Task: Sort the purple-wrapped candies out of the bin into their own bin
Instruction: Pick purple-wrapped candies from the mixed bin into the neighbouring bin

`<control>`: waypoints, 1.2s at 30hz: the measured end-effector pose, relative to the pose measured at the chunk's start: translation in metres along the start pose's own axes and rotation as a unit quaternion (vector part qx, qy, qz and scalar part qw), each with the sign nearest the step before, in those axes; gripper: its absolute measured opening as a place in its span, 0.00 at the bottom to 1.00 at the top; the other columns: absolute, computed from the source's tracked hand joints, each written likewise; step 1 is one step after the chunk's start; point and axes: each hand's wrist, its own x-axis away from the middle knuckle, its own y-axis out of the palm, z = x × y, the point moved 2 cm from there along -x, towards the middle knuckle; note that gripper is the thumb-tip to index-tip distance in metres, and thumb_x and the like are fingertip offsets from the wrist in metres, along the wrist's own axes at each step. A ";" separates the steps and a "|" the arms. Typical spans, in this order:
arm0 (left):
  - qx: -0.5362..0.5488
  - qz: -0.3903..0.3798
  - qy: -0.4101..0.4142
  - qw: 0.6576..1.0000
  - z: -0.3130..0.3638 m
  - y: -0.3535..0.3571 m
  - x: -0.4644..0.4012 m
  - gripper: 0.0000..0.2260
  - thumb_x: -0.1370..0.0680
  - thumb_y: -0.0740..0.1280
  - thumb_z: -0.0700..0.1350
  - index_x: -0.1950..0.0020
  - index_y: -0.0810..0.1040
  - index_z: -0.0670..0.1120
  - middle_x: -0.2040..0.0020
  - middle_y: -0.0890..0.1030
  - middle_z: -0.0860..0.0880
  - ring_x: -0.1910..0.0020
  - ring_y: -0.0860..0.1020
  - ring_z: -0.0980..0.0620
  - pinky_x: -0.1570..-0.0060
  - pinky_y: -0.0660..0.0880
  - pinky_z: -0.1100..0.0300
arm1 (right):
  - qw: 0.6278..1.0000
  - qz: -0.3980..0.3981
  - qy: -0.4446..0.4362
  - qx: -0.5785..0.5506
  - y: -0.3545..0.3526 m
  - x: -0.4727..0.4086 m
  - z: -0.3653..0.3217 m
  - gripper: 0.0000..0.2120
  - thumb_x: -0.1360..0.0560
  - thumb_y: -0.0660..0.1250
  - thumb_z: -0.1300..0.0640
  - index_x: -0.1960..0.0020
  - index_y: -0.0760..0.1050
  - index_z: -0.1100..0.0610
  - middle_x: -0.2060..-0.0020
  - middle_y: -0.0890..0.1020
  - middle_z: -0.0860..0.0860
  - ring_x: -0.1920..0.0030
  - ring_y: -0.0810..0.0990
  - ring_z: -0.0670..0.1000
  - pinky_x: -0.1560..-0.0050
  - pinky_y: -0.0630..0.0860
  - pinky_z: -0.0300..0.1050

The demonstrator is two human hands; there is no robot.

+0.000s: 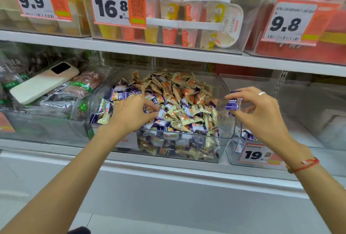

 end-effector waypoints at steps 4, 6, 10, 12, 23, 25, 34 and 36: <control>0.046 0.069 0.007 0.997 0.008 0.004 0.004 0.02 0.26 0.71 0.51 0.54 0.83 0.57 0.53 0.83 0.54 0.56 0.80 0.53 0.68 0.69 0.61 | 0.997 0.064 0.026 0.039 -0.021 0.004 0.022 0.19 0.33 0.71 0.70 0.48 0.82 0.51 0.49 0.80 0.50 0.65 0.78 0.52 0.60 0.79 0.55; 0.057 0.106 0.021 0.993 0.015 0.006 0.006 0.04 0.24 0.70 0.51 0.51 0.83 0.56 0.51 0.83 0.56 0.59 0.80 0.55 0.69 0.70 0.62 | 0.993 0.097 0.049 0.053 -0.029 0.007 0.036 0.18 0.32 0.71 0.69 0.48 0.82 0.52 0.50 0.80 0.51 0.65 0.78 0.52 0.58 0.79 0.56; 0.053 0.107 0.045 0.992 0.020 0.012 0.006 0.08 0.24 0.69 0.53 0.47 0.83 0.54 0.51 0.84 0.56 0.50 0.80 0.54 0.57 0.78 0.55 | 0.981 -0.054 0.139 0.124 -0.023 0.015 0.069 0.18 0.28 0.70 0.64 0.41 0.80 0.51 0.41 0.78 0.55 0.48 0.79 0.59 0.47 0.77 0.56; 0.015 0.081 0.030 0.996 0.017 0.013 0.005 0.11 0.24 0.68 0.55 0.44 0.81 0.55 0.49 0.84 0.54 0.53 0.81 0.52 0.60 0.78 0.56 | 0.956 -0.183 0.179 0.142 -0.017 0.020 0.074 0.19 0.26 0.70 0.58 0.37 0.77 0.47 0.33 0.73 0.54 0.42 0.77 0.60 0.42 0.74 0.56; -0.085 0.011 0.025 0.996 0.004 -0.007 0.008 0.13 0.24 0.67 0.56 0.40 0.78 0.59 0.37 0.78 0.57 0.42 0.77 0.54 0.58 0.70 0.60 | 0.993 -0.113 0.025 0.029 0.037 -0.013 -0.033 0.12 0.23 0.66 0.58 0.42 0.80 0.49 0.52 0.82 0.45 0.56 0.78 0.43 0.53 0.78 0.45; -0.091 0.038 0.030 0.995 -0.001 -0.010 0.013 0.13 0.23 0.66 0.53 0.38 0.77 0.58 0.36 0.77 0.58 0.41 0.77 0.55 0.59 0.68 0.62 | 0.980 -0.182 0.037 0.066 0.063 -0.019 -0.042 0.15 0.22 0.64 0.53 0.35 0.76 0.49 0.46 0.81 0.48 0.50 0.80 0.48 0.50 0.78 0.50; -0.022 0.235 0.027 0.971 -0.034 -0.043 0.039 0.12 0.24 0.70 0.45 0.42 0.81 0.55 0.47 0.82 0.57 0.53 0.81 0.54 0.68 0.67 0.65 | 0.972 -0.211 0.029 0.103 0.095 -0.040 -0.056 0.08 0.23 0.67 0.53 0.45 0.81 0.48 0.48 0.83 0.47 0.52 0.81 0.47 0.53 0.78 0.43; -0.016 0.256 -0.005 0.967 -0.044 -0.048 0.040 0.13 0.22 0.67 0.45 0.38 0.79 0.55 0.45 0.82 0.56 0.51 0.80 0.53 0.66 0.65 0.64 | 0.984 -0.163 0.001 0.069 0.100 -0.050 -0.066 0.09 0.22 0.66 0.53 0.43 0.80 0.48 0.48 0.82 0.45 0.53 0.80 0.45 0.54 0.77 0.42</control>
